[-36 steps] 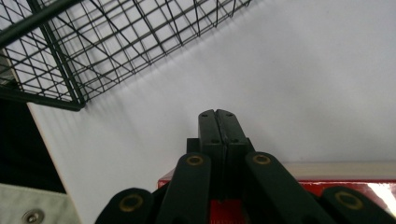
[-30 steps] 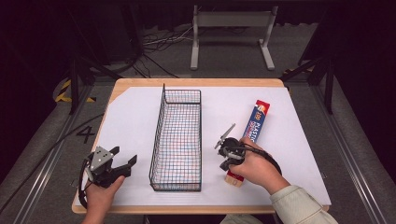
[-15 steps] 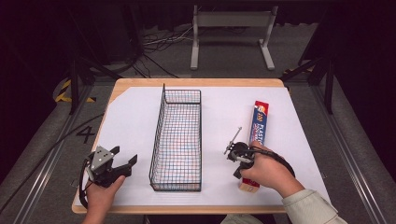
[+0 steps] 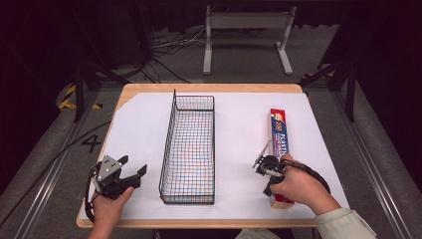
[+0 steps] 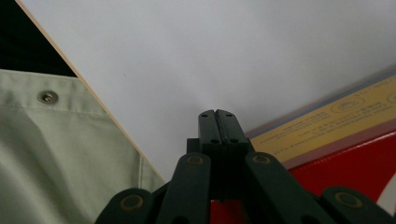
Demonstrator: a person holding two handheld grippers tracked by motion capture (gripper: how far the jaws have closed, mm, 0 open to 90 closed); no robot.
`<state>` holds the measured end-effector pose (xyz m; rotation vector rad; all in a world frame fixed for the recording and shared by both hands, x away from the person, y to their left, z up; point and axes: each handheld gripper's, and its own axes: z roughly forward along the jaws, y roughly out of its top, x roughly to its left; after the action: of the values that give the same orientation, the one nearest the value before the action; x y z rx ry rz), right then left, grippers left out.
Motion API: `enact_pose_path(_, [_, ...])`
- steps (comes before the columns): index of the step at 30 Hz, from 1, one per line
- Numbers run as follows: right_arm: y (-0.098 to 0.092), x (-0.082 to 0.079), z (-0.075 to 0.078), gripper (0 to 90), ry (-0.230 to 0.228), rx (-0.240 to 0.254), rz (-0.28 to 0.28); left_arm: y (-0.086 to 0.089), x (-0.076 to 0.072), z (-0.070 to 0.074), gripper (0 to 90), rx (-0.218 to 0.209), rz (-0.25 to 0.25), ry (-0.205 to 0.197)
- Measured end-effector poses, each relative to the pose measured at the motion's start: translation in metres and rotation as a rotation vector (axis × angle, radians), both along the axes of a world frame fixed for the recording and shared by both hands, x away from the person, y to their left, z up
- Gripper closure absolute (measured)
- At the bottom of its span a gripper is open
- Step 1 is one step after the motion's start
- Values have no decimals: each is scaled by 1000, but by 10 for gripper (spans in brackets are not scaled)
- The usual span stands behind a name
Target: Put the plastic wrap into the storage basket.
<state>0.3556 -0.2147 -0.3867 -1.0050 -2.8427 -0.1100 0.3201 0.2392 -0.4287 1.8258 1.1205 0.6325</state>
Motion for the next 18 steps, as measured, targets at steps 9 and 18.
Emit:
enact_pose_path(9, [-23,-3,0,900,10,-3,-56,0,0,0,258,1,1,1])
enact_pose_path(18, [-45,-8,0,900,0,0,-121,0,1,-1,258,4,4,0])
